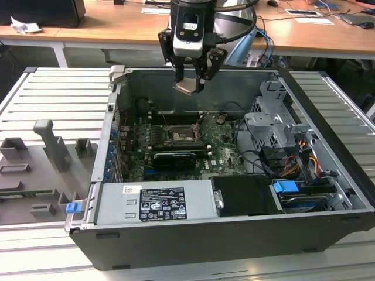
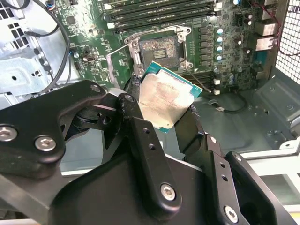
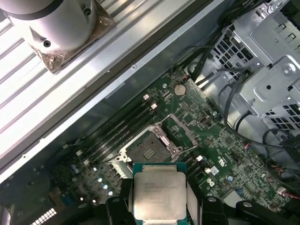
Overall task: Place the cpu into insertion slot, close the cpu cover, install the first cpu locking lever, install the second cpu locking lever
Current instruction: 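Place the cpu into insertion slot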
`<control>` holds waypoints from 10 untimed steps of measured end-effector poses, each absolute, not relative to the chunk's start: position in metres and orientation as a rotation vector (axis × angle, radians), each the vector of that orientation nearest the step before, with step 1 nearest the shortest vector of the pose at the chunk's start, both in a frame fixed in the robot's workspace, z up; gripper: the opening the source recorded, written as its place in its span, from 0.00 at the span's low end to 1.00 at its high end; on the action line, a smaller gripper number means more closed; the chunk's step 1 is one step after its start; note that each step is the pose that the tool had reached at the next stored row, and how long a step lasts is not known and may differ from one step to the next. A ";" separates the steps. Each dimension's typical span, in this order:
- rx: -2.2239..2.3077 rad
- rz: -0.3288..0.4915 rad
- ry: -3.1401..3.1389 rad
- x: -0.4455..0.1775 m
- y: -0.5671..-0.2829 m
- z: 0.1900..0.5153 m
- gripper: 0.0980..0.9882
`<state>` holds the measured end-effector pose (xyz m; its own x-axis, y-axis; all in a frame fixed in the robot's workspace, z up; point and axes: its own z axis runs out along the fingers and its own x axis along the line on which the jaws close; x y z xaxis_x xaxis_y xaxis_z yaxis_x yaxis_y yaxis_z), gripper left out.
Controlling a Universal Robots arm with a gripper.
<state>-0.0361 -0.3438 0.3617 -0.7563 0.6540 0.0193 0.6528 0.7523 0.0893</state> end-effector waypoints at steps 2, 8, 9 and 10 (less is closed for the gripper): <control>1.119 0.141 2.917 -0.036 -0.344 0.362 0.50; 1.200 0.140 2.882 -0.036 -0.344 0.361 0.50; 1.209 0.140 2.878 -0.036 -0.344 0.360 0.50; 1.218 0.140 2.874 -0.036 -0.344 0.360 0.50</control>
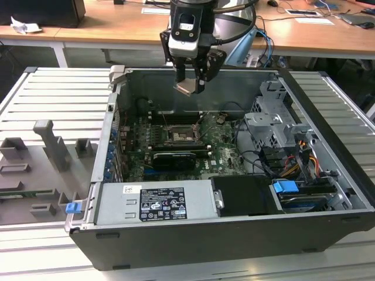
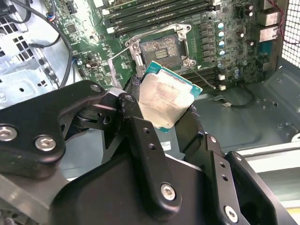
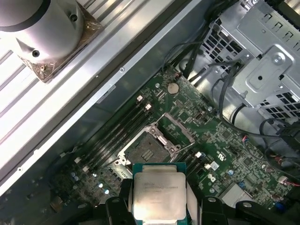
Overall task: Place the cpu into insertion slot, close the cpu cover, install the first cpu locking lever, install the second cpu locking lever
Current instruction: 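Place the cpu into insertion slot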
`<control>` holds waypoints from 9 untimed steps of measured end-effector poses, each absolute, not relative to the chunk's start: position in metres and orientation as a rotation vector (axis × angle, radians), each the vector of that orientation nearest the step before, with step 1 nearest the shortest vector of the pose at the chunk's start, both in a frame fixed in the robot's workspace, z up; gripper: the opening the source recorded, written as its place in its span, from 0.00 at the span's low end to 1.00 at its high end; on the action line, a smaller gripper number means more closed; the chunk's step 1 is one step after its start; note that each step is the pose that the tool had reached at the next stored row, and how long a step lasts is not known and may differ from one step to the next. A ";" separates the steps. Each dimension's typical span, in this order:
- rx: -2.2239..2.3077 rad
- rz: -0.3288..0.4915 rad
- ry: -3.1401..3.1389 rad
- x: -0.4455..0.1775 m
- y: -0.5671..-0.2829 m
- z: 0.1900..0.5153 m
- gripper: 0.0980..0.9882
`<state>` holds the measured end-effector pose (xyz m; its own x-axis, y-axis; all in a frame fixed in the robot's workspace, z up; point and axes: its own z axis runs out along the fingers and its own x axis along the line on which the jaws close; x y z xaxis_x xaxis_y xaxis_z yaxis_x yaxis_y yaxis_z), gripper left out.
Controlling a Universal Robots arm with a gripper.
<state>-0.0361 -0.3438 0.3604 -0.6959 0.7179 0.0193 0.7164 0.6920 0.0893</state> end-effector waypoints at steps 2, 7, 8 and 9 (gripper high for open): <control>1.247 0.140 2.860 -0.036 -0.344 0.360 0.50; 1.302 0.139 2.834 -0.036 -0.344 0.360 0.50; 1.310 0.139 2.830 -0.036 -0.344 0.359 0.50; 1.324 0.139 2.823 -0.036 -0.344 0.359 0.50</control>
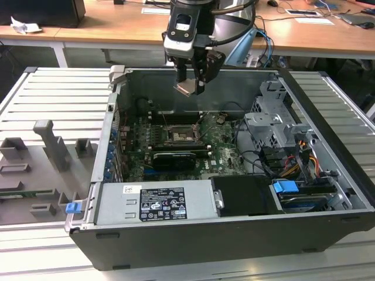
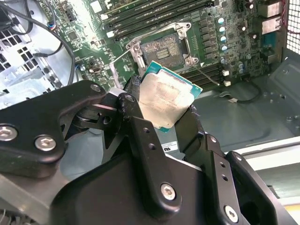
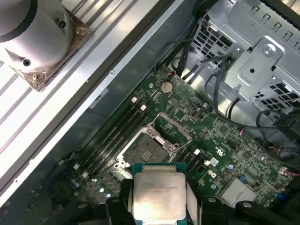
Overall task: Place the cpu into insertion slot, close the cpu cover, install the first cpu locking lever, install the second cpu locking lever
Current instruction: 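Place the cpu into insertion slot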
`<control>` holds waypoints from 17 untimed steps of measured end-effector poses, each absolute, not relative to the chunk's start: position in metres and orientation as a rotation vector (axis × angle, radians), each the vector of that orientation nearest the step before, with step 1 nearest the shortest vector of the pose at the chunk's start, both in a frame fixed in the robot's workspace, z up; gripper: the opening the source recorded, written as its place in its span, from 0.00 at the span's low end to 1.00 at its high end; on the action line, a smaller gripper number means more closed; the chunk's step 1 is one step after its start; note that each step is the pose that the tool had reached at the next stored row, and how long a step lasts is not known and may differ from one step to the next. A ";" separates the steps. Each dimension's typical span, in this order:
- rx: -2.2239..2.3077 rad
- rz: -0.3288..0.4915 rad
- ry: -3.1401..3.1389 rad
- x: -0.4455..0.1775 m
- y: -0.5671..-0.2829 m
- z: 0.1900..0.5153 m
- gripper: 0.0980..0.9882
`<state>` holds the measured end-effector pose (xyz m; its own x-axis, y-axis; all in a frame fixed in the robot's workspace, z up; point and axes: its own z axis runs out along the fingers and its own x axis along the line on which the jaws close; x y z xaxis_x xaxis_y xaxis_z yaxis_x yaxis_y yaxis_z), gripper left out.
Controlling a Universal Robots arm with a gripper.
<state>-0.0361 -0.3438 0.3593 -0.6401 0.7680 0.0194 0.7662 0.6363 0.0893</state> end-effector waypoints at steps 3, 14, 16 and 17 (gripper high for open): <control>1.357 0.139 2.806 -0.036 -0.344 0.359 0.50; 1.454 0.137 2.754 -0.036 -0.344 0.358 0.50; 1.471 0.137 2.744 -0.036 -0.344 0.358 0.50; 1.479 0.137 2.739 -0.036 -0.344 0.358 0.50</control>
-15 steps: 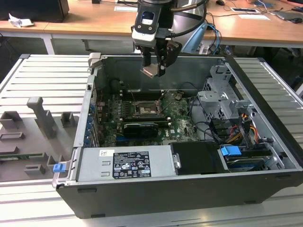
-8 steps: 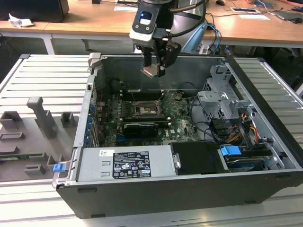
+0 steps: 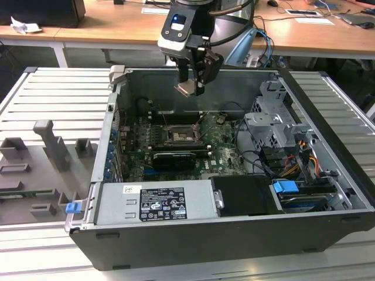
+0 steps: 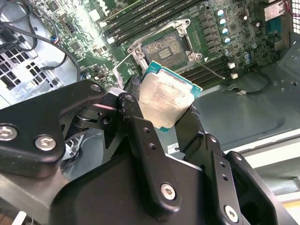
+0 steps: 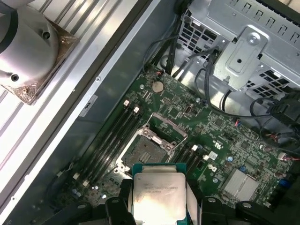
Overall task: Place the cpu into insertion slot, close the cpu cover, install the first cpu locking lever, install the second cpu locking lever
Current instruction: 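Place the cpu into insertion slot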
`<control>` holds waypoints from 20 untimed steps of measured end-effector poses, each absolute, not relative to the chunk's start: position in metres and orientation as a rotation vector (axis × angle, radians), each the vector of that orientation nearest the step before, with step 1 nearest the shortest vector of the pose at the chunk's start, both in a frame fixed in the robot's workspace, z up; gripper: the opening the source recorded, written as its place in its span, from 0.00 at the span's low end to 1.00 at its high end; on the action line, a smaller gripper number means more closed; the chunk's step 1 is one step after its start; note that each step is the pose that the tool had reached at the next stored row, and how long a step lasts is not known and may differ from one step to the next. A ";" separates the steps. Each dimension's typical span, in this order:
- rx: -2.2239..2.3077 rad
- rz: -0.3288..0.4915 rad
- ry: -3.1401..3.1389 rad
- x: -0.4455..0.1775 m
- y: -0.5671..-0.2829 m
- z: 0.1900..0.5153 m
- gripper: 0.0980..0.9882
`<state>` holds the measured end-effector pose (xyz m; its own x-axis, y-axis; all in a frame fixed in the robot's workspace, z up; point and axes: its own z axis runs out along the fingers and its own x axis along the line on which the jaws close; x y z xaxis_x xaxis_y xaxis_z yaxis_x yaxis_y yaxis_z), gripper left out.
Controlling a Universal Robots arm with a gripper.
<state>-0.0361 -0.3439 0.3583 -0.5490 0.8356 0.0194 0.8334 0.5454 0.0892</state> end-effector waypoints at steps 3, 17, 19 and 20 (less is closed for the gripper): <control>1.504 0.136 2.725 -0.036 -0.344 0.358 0.50; 1.620 0.134 2.653 -0.036 -0.344 0.358 0.50; 1.636 0.134 2.643 -0.036 -0.344 0.358 0.50; 1.641 0.134 2.640 -0.036 -0.344 0.358 0.50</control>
